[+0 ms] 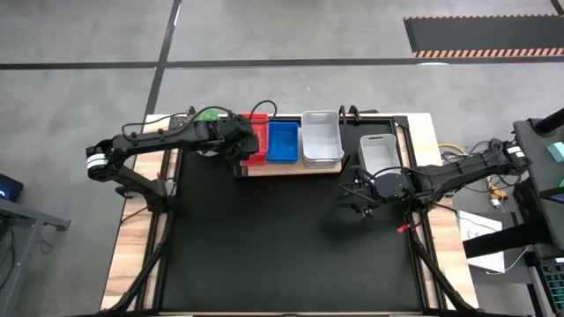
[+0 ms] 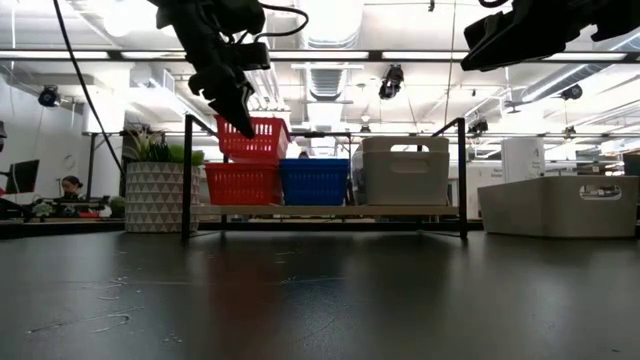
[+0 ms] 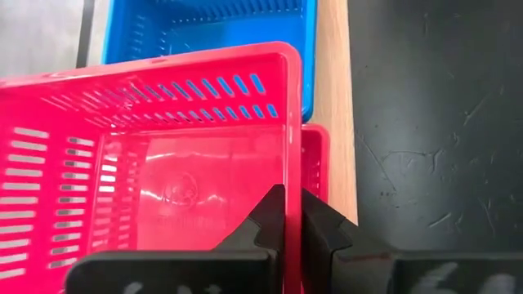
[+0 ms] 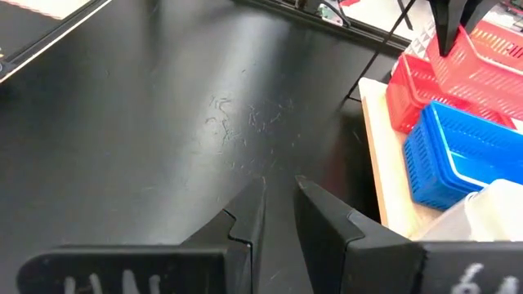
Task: Stack baskets on shelf by color
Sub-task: Stack the red basket on top of the red basket on the shelf
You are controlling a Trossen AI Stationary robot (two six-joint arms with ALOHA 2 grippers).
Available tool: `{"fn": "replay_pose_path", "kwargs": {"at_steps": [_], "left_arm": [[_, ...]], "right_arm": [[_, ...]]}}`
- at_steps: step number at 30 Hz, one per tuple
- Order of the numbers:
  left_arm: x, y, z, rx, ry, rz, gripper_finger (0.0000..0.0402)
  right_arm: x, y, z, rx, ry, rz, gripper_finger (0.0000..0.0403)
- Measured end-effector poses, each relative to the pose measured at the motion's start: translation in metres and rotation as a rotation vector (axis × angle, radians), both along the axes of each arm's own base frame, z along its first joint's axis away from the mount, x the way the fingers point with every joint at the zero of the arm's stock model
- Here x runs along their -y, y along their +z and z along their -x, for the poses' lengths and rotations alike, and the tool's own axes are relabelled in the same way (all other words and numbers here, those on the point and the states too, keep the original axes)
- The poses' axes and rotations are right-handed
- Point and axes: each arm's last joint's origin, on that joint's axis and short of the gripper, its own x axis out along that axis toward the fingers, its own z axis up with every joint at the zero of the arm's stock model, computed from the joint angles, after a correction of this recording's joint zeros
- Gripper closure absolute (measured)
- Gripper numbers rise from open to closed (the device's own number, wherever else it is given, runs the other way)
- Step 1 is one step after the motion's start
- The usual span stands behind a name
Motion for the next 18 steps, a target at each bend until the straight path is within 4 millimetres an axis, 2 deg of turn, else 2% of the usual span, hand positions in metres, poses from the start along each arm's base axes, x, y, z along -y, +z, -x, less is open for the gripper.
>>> {"fn": "replay_pose_path", "kwargs": {"at_steps": [18], "left_arm": [[0.0001,-0.001,0.0002,0.004,0.019,0.013,0.0402]], "right_arm": [[0.0,-0.0001,0.0,0.0,-0.001,-0.003,0.0344]]}}
